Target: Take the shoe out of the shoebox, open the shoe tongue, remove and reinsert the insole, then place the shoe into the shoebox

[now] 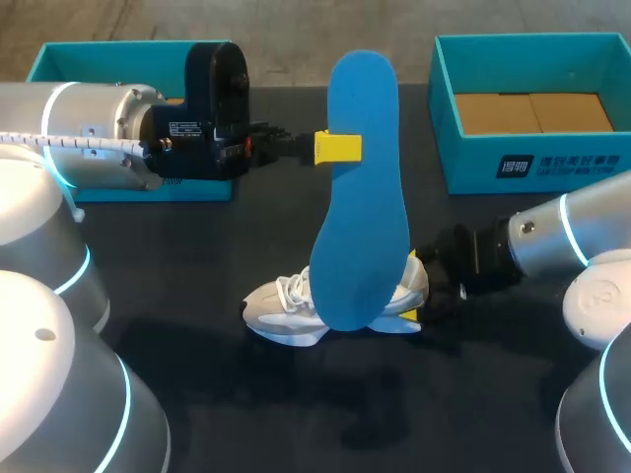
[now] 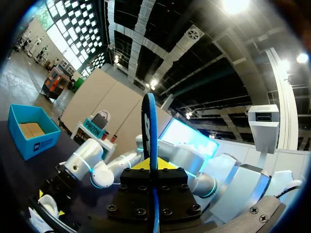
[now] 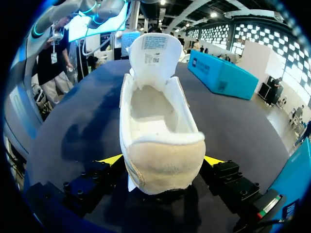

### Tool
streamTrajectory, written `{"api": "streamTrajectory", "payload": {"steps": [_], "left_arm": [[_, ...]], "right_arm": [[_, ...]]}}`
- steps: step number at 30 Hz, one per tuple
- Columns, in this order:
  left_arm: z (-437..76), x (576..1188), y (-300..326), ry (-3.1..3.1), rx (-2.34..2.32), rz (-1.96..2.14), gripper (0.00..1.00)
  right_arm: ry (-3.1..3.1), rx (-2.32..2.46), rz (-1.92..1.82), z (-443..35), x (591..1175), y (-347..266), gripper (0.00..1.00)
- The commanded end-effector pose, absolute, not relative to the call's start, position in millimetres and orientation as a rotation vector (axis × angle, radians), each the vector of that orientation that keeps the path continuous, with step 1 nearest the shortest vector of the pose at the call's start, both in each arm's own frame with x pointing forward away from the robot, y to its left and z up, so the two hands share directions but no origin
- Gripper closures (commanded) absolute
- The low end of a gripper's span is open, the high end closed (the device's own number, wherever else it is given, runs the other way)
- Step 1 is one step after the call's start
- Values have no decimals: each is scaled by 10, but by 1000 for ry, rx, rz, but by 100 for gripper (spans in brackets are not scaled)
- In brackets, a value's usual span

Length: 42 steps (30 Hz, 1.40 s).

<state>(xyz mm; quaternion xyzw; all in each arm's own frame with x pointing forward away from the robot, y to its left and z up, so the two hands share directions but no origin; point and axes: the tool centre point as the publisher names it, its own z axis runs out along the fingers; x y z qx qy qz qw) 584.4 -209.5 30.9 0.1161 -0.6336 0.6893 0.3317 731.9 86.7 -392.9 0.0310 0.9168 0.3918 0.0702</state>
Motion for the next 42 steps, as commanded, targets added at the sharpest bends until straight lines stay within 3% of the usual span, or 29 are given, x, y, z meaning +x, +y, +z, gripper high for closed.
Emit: {"api": "streamTrajectory", "payload": {"steps": [1, 25, 42], "left_arm": [[300, 5839, -2101, -1657, 304, 1801, 100], [300, 5839, -2101, -1657, 304, 1801, 100], [300, 5839, -2101, -1657, 304, 1801, 100]], "right_arm": [[2873, 122, 906, -3719, 7314, 844, 0], [2995, 131, 349, -3417, 7357, 898, 0], [3021, 156, 238, -3175, 7381, 888, 0]]}}
